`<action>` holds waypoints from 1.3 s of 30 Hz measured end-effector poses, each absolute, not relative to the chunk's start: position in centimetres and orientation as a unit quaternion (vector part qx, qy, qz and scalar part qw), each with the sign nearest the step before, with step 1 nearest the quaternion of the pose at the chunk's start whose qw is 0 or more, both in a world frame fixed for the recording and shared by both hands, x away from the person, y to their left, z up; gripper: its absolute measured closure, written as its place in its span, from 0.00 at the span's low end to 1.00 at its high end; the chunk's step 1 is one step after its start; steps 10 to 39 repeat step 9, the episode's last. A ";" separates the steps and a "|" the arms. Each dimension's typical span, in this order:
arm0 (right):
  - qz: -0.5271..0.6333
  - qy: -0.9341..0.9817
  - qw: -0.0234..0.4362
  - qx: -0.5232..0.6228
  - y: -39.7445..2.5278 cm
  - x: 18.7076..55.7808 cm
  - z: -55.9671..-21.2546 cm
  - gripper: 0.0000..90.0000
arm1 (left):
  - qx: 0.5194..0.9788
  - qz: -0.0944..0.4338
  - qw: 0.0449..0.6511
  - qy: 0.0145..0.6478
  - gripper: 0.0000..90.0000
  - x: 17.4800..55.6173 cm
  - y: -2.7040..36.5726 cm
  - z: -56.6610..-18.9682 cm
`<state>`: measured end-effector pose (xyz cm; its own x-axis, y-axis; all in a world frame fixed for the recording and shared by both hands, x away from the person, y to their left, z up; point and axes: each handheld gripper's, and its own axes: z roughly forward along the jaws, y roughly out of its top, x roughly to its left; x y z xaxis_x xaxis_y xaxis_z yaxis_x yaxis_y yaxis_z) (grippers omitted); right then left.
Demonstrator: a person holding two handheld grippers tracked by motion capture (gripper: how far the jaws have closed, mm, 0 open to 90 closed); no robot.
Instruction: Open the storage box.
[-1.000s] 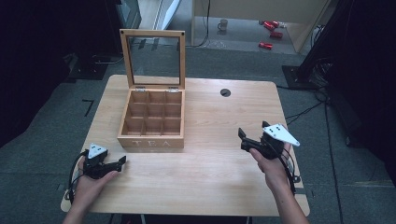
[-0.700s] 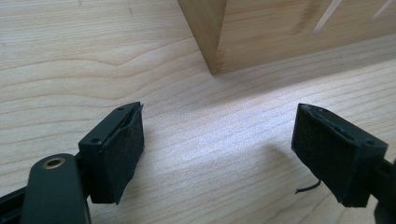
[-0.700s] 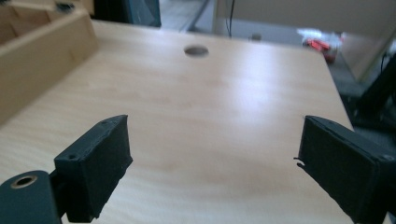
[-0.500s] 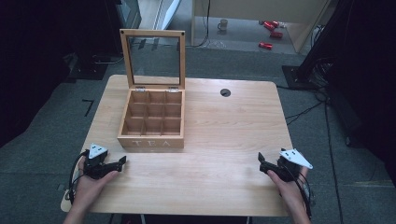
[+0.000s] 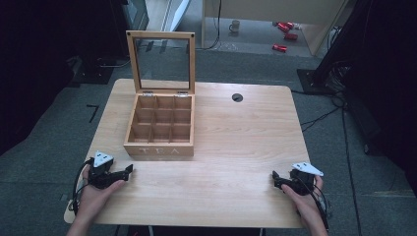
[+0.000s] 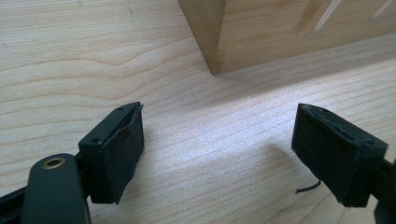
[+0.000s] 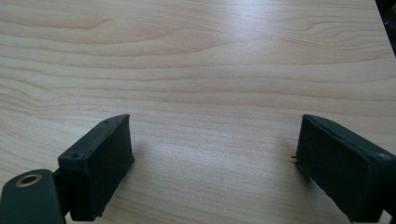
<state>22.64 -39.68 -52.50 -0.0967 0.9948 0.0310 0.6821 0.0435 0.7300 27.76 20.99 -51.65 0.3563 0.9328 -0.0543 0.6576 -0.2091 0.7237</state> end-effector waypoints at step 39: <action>0.298 0.671 0.254 0.629 -39.5 22.9 -52.3 0.11 | 0.751 0.201 0.341 0.529 0.20 27.8 21.1 -51.6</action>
